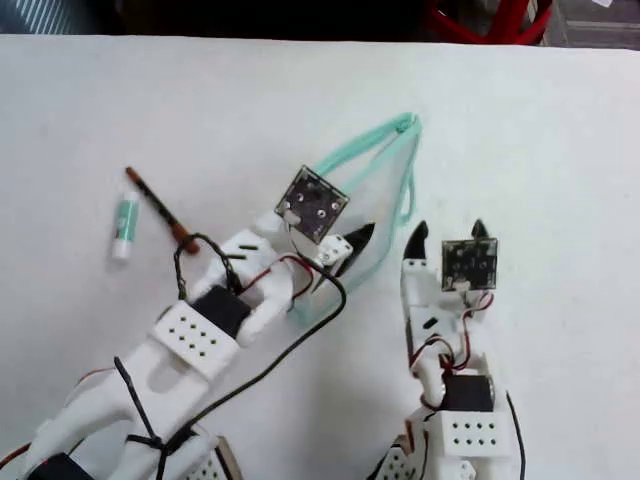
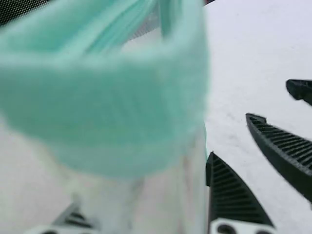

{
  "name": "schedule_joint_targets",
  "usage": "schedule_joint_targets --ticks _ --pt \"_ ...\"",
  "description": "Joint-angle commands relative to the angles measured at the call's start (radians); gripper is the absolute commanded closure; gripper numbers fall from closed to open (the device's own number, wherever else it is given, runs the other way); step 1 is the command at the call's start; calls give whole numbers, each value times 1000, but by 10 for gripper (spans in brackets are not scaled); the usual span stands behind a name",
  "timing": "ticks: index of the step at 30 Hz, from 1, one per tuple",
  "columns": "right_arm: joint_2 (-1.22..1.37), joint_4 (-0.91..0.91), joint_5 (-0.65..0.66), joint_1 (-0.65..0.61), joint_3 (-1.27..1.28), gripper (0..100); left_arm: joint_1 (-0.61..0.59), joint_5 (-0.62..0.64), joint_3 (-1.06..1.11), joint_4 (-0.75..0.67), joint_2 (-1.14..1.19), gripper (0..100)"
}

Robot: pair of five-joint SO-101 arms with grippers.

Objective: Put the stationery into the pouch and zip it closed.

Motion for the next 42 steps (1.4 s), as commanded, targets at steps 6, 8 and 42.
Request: schedule_joint_targets --ticks 6,8,42 --pt "73 397 0 -10 -588 744 18 -3 -5 14 -15 784" --pt "183 429 -2 -48 -703 744 16 -3 -9 31 -15 784" --pt "1810 1408 -597 -255 -2812 741 19 -2 17 21 -13 785"
